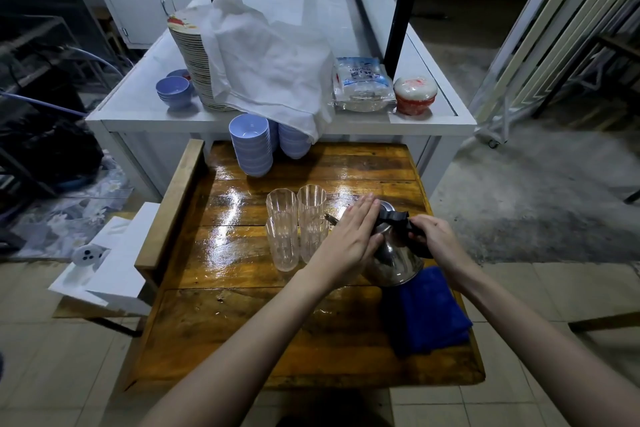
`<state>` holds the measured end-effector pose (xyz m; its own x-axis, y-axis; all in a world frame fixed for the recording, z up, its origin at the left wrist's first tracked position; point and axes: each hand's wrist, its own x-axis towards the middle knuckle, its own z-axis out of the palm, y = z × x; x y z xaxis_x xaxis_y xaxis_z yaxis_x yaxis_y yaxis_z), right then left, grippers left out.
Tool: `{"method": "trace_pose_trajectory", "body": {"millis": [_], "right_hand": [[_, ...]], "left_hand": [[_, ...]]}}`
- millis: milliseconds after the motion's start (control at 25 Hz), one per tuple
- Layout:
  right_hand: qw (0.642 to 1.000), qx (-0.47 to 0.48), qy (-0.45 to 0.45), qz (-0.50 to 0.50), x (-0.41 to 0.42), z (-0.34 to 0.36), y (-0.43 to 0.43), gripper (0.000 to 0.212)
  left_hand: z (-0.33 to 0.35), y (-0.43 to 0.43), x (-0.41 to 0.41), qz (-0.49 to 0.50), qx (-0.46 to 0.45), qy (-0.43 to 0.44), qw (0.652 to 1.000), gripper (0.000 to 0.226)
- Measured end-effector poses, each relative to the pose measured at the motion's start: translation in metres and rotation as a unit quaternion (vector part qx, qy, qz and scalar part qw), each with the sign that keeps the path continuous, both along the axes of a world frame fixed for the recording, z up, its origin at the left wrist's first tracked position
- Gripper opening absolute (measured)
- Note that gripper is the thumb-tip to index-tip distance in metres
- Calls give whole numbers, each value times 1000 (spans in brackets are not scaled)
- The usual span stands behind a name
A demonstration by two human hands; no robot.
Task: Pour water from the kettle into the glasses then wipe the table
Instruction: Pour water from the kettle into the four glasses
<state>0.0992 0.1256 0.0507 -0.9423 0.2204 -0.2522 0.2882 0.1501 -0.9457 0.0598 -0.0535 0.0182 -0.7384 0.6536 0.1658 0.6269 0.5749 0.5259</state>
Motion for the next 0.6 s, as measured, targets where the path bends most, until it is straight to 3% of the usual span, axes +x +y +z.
{"method": "trace_pose_trajectory", "body": {"millis": [600], "right_hand": [[999, 46, -2, -6, -3, 2, 11, 31]], "left_hand": [[-2, 11, 6, 17, 30, -10, 999, 60]]}}
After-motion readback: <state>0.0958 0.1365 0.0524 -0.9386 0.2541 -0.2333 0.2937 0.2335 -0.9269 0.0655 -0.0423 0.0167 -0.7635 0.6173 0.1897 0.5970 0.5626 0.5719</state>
